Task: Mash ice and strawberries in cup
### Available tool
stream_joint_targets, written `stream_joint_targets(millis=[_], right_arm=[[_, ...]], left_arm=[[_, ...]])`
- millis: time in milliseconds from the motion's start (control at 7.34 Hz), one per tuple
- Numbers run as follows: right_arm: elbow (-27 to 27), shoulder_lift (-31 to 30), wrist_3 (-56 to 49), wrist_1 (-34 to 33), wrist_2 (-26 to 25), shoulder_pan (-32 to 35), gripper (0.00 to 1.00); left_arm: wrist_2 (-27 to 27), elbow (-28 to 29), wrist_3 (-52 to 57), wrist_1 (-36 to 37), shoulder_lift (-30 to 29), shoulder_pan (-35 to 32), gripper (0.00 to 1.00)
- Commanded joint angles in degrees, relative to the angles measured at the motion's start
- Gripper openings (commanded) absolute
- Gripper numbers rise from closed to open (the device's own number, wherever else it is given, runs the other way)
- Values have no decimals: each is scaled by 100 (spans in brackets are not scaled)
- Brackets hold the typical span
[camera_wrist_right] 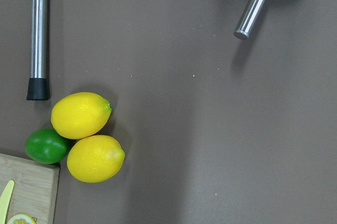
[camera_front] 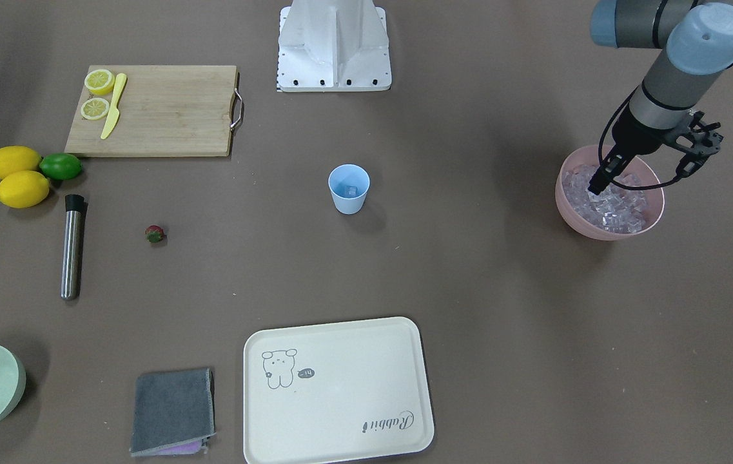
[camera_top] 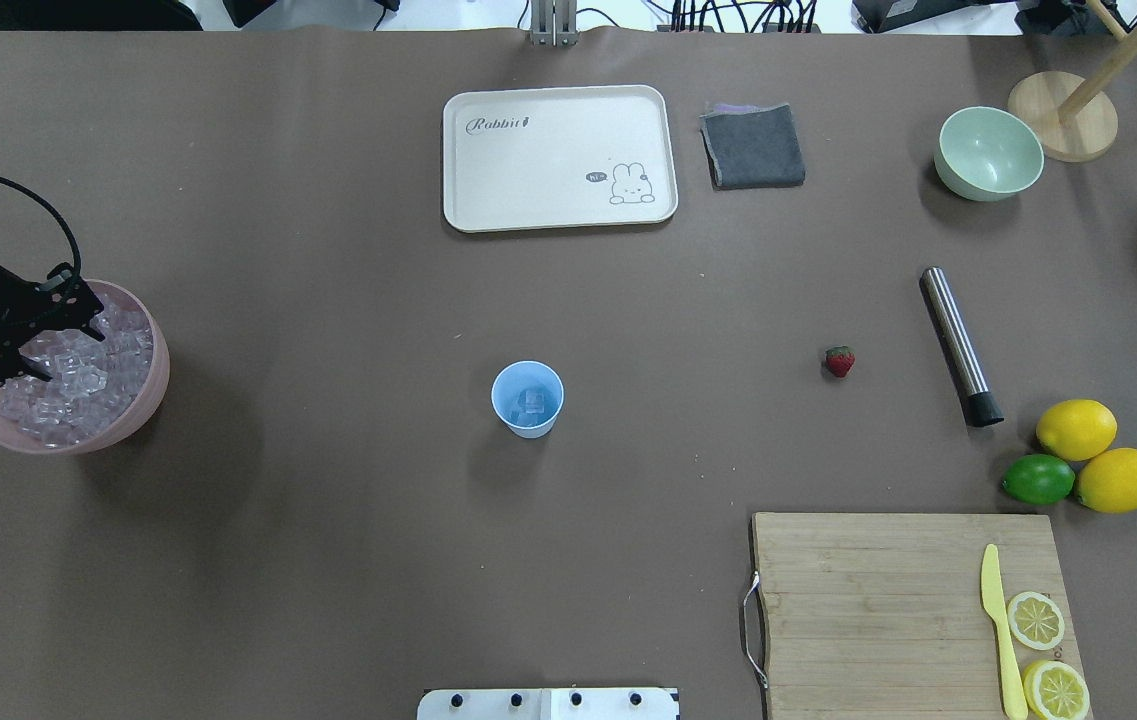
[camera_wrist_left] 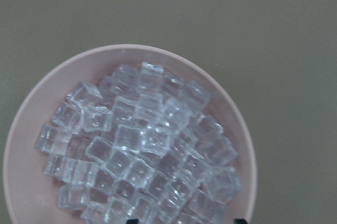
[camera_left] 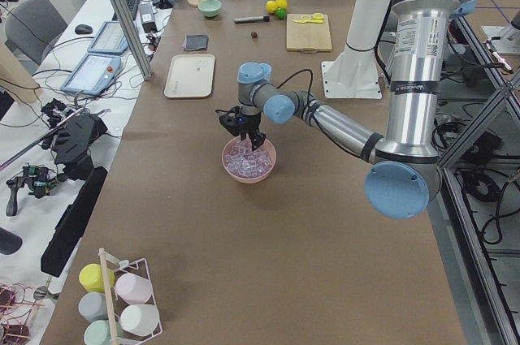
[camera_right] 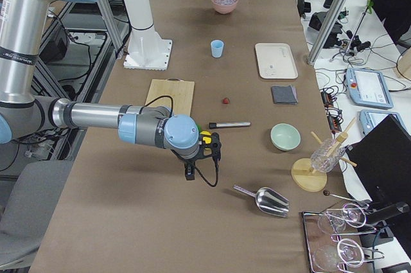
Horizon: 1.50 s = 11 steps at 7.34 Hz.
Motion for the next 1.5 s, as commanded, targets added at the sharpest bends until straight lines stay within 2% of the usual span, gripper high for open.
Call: stream_joint_targets(millis=[0,1090,1362], right_arm=[[34,21,-1,7,0,0,100],[104,-41,-71,-2,-9,70,100],[104,-102,-80,-2,-9,140,100]], left_arm=[[133,145,-440,-292,112,30,67],[283,383,-758,-319,42,469,62],[327,392,-732,-319,33,504,55]])
